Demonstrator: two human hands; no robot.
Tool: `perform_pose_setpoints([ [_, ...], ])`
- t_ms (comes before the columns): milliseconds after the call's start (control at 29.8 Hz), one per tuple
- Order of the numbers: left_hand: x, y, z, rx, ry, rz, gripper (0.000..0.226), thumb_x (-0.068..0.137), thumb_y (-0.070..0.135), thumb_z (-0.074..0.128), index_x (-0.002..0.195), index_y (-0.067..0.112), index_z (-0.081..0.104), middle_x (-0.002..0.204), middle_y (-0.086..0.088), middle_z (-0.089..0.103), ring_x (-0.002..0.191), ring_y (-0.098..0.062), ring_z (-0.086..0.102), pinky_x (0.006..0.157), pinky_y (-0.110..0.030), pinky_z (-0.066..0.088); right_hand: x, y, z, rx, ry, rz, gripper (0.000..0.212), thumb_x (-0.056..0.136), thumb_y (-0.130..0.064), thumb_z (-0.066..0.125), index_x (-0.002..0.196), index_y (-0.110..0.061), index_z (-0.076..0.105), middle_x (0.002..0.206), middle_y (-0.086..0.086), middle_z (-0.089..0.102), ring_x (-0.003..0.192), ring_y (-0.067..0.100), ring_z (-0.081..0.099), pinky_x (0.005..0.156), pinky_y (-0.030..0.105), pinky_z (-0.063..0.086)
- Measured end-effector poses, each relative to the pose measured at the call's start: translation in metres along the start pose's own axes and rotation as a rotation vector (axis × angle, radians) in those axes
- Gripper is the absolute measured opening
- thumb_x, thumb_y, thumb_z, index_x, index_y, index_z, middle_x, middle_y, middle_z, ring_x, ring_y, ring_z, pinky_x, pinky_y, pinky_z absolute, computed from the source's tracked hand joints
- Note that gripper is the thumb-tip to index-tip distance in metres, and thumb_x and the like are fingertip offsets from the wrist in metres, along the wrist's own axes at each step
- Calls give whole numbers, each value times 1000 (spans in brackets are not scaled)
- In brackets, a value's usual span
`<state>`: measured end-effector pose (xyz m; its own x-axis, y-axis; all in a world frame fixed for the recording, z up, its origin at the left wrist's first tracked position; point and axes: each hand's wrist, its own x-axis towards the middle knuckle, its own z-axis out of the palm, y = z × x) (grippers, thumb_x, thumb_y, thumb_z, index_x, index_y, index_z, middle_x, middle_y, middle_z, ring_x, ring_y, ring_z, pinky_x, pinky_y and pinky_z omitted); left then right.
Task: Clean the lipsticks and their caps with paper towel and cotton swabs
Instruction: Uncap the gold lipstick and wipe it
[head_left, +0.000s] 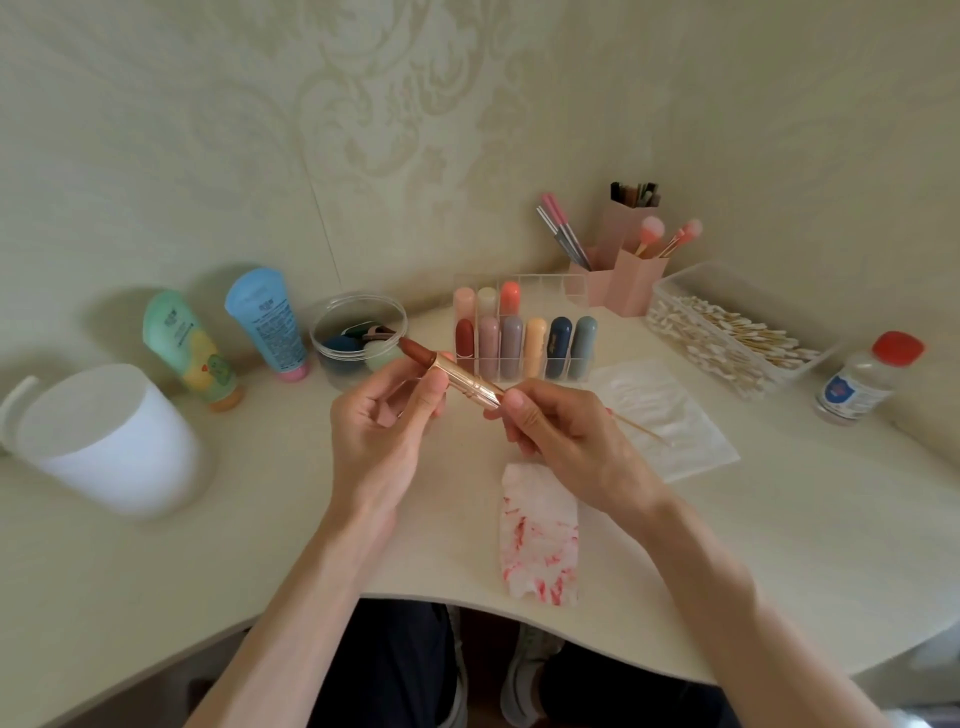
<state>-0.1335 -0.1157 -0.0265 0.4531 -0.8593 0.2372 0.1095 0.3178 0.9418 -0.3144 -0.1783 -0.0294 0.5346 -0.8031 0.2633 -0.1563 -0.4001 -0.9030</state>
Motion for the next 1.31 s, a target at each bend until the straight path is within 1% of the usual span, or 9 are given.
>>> perform_pose_setpoints([
  [168,-3,4,5,19,-157,-50,30,87,24,71,117,17,73,86,13,72,76,-6,63,68,-17,48,1,-8,1,58,26,9,27,105,-39,52,90,-29,72,71,-11,60,61,7,51,59,21,41],
  [268,-6,4,7,167,-268,-16,28,85,20,77,113,18,75,106,0,78,98,-19,73,88,-33,57,-2,-11,-1,60,-19,-1,34,108,-38,51,82,-28,69,69,-11,59,61,8,50,60,26,42],
  [402,-6,3,6,169,-197,3,22,83,21,80,103,13,78,103,-4,79,99,-25,73,90,-43,55,-2,-13,-4,60,-32,25,40,107,-42,52,88,-15,75,78,1,70,67,14,62,63,24,48],
  [536,-7,4,3,114,-158,0,21,87,16,77,106,8,74,107,-2,80,107,-21,74,92,-30,56,-3,-13,-27,-252,17,87,41,83,-70,66,89,-30,76,77,-12,69,67,2,57,62,18,41],
  [637,-9,6,6,99,-184,4,14,91,8,72,103,1,69,99,-6,81,99,-18,76,76,-19,54,-5,-10,-50,-402,-88,222,55,55,-86,74,84,-39,75,81,-13,66,71,3,54,65,21,40],
  [771,-7,5,7,83,-183,34,17,90,12,72,102,1,66,95,-6,81,98,-19,77,75,-18,53,-13,-10,-60,-452,-281,194,51,49,-79,85,85,-45,76,102,-22,60,104,-2,50,85,17,39],
  [871,-7,6,8,79,-194,44,25,89,16,71,104,-3,64,94,-5,81,97,-18,77,76,-18,53,-15,-9,-58,-535,-366,140,29,65,-55,94,86,-44,76,106,-26,54,112,-3,45,88,8,34],
  [1073,-7,4,7,75,-241,20,28,93,18,67,109,-6,66,92,-9,79,84,-16,73,71,-24,52,-10,-9,-57,-160,-37,92,13,87,-7,83,86,-18,75,74,-8,73,64,13,63,64,25,51],
  [1307,-10,0,7,83,-347,-77,26,92,19,68,111,2,71,92,-8,78,85,-22,74,72,-30,57,-6,-6,-37,-193,280,-9,21,92,-13,77,80,-28,71,66,-9,64,61,6,57,61,25,49],
])
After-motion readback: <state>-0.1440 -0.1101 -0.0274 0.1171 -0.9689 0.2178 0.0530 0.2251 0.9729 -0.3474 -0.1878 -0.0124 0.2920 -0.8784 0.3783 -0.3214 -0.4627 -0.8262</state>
